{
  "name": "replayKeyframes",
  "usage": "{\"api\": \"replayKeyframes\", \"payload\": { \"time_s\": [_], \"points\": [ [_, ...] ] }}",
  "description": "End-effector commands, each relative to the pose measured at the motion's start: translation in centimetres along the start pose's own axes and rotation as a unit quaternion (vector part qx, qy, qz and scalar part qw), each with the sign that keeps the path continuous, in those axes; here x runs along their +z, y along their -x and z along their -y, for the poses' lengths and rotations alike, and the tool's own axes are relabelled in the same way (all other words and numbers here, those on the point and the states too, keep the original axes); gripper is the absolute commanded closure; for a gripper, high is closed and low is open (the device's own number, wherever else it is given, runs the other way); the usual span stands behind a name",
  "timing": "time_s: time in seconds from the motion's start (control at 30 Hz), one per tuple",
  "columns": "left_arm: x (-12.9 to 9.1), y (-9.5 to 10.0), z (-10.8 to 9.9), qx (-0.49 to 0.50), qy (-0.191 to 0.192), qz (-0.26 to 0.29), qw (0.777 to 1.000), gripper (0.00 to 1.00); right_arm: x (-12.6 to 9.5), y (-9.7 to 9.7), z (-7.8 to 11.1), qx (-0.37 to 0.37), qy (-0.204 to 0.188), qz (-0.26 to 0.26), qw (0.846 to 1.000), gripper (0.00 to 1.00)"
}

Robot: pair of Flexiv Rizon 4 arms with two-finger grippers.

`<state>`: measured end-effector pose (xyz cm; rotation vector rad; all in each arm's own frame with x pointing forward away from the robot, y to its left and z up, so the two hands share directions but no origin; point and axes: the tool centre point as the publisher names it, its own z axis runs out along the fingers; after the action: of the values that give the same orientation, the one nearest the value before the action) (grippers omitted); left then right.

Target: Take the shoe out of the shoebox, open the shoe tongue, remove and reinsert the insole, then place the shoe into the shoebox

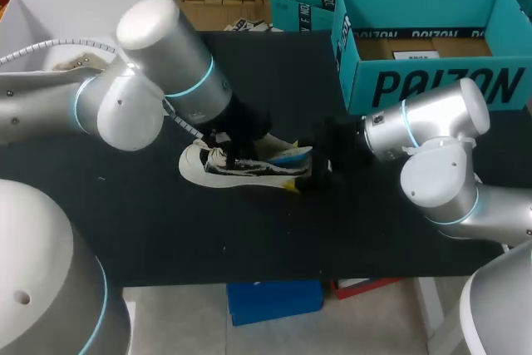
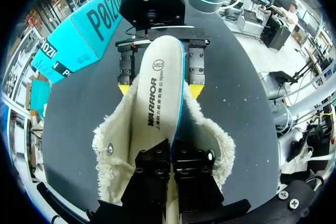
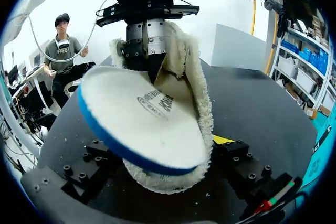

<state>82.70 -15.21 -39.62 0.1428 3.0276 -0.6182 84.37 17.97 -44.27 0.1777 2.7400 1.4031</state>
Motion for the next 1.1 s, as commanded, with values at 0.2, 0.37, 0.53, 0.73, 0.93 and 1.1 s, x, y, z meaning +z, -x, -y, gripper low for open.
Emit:
{"api": "replayKeyframes", "payload": {
  "time_s": [0.2,0.37,0.53,0.73,0.93,1.1],
  "points": [
    [1.0,-0.5,0.0,-0.001,0.025,-0.004,1.000,0.63,0.1,0.0,0.2,0.000,0.000,0.000,1.000,1.00],
    [0.8,-0.2,1.6,0.014,0.011,0.000,1.000,0.51,0.1,0.0,0.2,0.000,0.000,0.000,1.000,1.00],
    [1.0,-0.4,3.6,0.041,-0.003,0.004,0.999,0.52,0.1,0.0,0.2,0.000,0.000,0.000,1.000,1.00],
    [2.1,-0.4,5.3,0.064,-0.005,0.002,0.998,0.54,0.1,0.0,0.2,0.000,0.000,0.000,1.000,1.00],
    [3.1,0.0,6.3,0.071,0.002,0.012,0.997,0.56,0.1,0.0,0.2,0.000,0.000,0.000,1.000,1.00],
    [3.4,0.3,6.9,0.074,0.006,0.022,0.997,0.57,0.1,0.0,0.2,0.000,0.000,0.000,1.000,1.00]
  ]
}}
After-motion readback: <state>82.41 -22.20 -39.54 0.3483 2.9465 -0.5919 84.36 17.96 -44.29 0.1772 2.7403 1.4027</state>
